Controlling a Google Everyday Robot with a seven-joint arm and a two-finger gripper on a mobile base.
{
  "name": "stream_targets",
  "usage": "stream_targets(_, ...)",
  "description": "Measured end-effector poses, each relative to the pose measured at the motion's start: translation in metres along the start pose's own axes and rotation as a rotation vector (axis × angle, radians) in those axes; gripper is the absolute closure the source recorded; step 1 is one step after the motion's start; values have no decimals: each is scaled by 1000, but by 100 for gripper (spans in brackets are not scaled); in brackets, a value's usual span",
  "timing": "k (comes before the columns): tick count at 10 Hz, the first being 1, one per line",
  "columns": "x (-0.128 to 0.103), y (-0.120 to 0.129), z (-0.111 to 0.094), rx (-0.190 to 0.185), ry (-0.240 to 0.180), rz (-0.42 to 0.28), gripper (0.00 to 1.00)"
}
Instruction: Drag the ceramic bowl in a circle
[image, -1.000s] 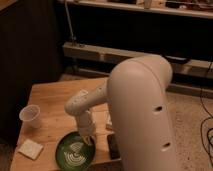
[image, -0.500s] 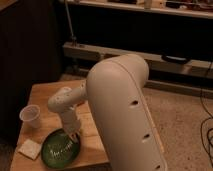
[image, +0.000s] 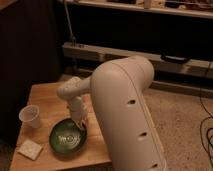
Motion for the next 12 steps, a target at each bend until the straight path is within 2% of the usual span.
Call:
stream_targets(1,-7,-1,-3,-3,-9,4,100)
stream_targets(4,-25,-23,-9,-4,-18,17,100)
stream_targets(7,-48,1,-16,3,-18,-3,100)
stream_targets(12,-35,13,-12,9,-23,15,100)
